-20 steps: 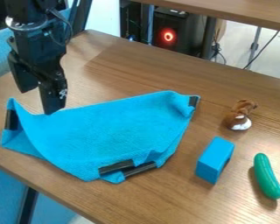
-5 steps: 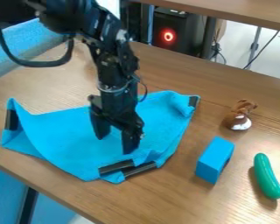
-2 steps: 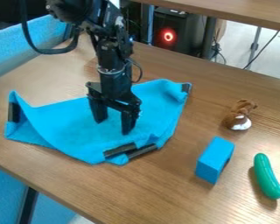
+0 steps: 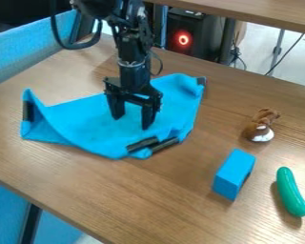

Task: Move the cloth from the bottom to top

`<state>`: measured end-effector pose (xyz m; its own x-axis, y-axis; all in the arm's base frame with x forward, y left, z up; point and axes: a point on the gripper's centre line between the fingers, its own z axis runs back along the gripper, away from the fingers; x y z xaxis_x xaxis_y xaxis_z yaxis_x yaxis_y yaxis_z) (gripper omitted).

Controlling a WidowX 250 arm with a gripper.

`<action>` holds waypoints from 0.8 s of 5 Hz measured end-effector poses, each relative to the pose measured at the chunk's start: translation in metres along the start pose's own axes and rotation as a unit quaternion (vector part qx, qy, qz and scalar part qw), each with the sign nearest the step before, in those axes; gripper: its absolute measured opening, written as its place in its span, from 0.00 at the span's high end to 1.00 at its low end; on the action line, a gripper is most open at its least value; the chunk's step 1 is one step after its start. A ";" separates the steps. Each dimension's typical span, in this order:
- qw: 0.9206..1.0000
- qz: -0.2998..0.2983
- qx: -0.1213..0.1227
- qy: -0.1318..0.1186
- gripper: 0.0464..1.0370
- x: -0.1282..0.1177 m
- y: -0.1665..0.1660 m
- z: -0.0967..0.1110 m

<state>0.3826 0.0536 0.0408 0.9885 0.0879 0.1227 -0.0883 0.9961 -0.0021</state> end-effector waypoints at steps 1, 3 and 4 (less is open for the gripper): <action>1.000 0.027 -0.008 0.000 0.04 0.027 0.004 -0.001; 0.999 0.036 -0.016 -0.005 0.04 0.060 0.007 -0.003; 0.999 0.025 -0.022 0.000 0.04 0.051 0.005 -0.006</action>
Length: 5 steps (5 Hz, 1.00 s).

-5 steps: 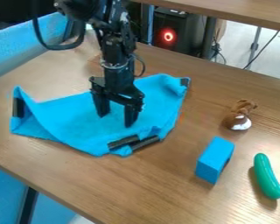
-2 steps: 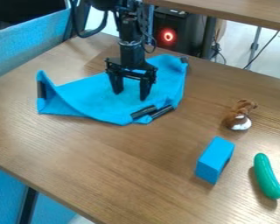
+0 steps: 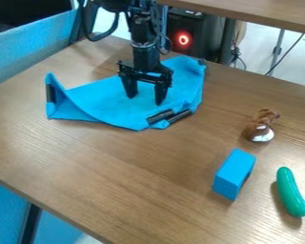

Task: Move the cloth from the bottom to top

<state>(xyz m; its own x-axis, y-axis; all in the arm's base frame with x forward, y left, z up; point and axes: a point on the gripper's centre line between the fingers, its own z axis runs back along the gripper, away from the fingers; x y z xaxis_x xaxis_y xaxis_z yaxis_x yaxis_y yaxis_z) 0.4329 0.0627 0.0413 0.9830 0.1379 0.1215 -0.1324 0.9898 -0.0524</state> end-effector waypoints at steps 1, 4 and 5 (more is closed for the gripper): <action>1.000 -0.021 -0.010 0.021 0.04 -0.026 -0.004 0.002; 0.995 -0.077 -0.022 0.052 0.04 -0.102 -0.008 0.009; 0.994 -0.098 -0.016 0.054 0.04 -0.125 -0.007 0.010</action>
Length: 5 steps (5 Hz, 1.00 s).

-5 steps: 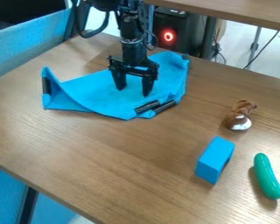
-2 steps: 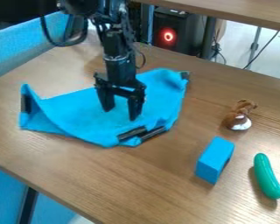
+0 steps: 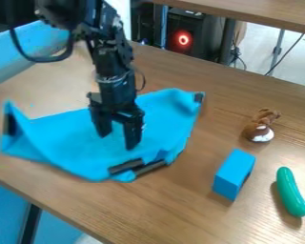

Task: Move the cloth from the bottom to top

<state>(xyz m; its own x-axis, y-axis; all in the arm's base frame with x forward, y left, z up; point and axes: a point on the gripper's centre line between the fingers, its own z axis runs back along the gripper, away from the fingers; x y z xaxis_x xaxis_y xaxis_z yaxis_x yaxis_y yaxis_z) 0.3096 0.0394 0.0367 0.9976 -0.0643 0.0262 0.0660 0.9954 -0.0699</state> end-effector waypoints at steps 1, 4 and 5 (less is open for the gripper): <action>1.000 -0.019 0.001 0.007 0.04 -0.021 -0.004 -0.001; 1.000 0.013 0.006 -0.006 0.04 0.011 -0.004 0.001; 1.000 0.028 0.005 -0.013 0.04 0.037 -0.005 0.002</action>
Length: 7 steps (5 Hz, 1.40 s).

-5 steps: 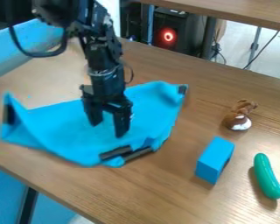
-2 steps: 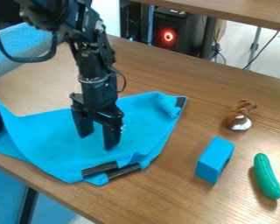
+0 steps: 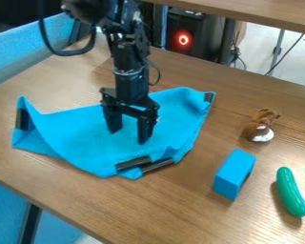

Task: Move the cloth from the bottom to top

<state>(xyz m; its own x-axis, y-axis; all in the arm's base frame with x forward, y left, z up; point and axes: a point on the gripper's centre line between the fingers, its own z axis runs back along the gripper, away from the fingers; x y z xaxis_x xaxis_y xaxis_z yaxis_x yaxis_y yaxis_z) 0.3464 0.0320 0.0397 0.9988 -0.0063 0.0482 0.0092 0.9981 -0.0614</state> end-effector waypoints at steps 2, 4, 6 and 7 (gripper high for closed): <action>1.000 0.016 0.003 -0.027 0.04 0.049 -0.005 0.000; 0.999 0.014 0.015 -0.047 0.04 0.078 -0.009 0.002; 0.999 -0.013 0.023 -0.045 0.04 0.063 -0.011 -0.004; 0.998 -0.038 0.019 -0.039 0.04 0.034 -0.014 -0.002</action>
<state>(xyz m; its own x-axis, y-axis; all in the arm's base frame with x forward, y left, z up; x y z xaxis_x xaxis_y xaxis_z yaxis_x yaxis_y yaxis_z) 0.3803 0.0173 0.0402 0.9885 -0.0788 0.1294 0.0816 0.9965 -0.0164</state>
